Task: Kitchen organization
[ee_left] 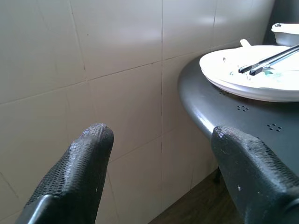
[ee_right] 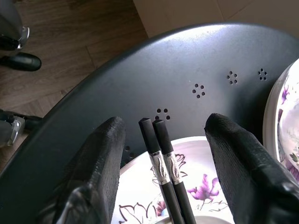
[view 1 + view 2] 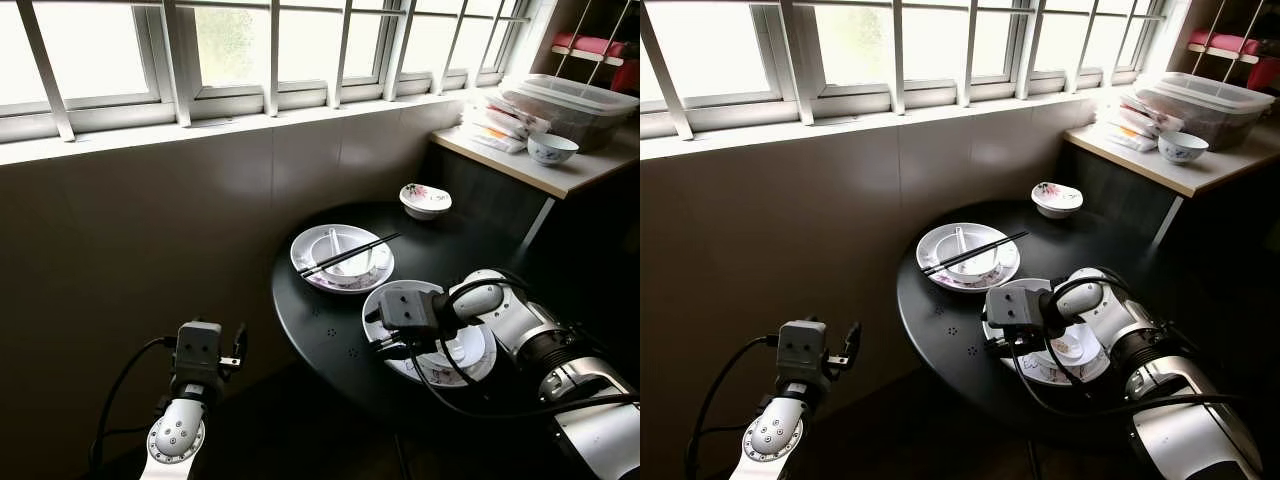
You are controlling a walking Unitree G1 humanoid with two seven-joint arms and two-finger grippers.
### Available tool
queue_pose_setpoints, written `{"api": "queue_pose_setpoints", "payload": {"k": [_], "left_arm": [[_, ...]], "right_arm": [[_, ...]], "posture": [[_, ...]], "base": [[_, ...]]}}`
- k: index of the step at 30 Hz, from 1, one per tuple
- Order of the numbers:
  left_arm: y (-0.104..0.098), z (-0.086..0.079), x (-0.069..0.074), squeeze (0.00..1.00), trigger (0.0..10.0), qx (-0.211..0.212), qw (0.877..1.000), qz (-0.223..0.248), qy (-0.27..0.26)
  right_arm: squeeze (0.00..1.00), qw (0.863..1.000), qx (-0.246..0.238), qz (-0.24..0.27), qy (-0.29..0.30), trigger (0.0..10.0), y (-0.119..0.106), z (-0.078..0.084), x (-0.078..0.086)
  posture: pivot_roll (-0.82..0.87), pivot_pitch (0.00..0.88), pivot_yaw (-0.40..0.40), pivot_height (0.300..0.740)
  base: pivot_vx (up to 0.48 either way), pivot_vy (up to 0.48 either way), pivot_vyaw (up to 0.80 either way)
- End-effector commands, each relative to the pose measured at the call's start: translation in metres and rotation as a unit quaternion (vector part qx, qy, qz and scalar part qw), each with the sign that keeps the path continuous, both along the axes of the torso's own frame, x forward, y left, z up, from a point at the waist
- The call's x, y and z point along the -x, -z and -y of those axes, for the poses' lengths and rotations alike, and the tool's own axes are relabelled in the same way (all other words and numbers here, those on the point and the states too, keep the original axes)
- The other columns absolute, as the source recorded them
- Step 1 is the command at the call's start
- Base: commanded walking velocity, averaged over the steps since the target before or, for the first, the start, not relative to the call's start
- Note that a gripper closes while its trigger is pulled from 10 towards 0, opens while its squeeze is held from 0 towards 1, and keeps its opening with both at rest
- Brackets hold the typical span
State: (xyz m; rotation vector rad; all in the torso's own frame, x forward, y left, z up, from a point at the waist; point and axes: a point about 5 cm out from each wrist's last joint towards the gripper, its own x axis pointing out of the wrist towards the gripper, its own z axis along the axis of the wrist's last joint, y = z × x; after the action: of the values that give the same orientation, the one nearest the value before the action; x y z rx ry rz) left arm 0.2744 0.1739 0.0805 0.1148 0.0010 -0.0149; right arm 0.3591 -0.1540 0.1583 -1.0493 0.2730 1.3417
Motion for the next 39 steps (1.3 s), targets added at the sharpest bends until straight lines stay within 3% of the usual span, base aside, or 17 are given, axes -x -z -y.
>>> {"api": "queue_pose_setpoints", "payload": {"k": [1, 24, 39], "left_arm": [[0.001, 0.002, 0.0, 0.0, 10.0, 0.004, 1.0, -0.002, 0.0], [0.004, 0.005, 0.001, 0.0, 10.0, 0.012, 1.0, -0.005, -0.004], [0.006, 0.005, 0.002, 0.0, 10.0, 0.016, 1.0, -0.009, -0.007]], "right_arm": [[0.0, 1.0, 0.007, 0.003, -0.004, 10.0, -0.002, -0.001, -0.002], [0.0, 0.998, 0.036, -0.021, 0.042, 10.0, 0.018, 0.012, -0.001], [0.0, 0.995, 0.07, 0.006, 0.064, 10.0, 0.029, 0.018, -0.001]], "posture": [[0.07, 0.0, -0.071, 0.74], [0.07, 0.0, -0.083, 0.74], [0.08, 0.0, -0.088, 0.74]], "base": [[0.0, 0.0, 0.0], [0.0, 0.0, 0.0], [0.0, 0.0, 0.0]]}}
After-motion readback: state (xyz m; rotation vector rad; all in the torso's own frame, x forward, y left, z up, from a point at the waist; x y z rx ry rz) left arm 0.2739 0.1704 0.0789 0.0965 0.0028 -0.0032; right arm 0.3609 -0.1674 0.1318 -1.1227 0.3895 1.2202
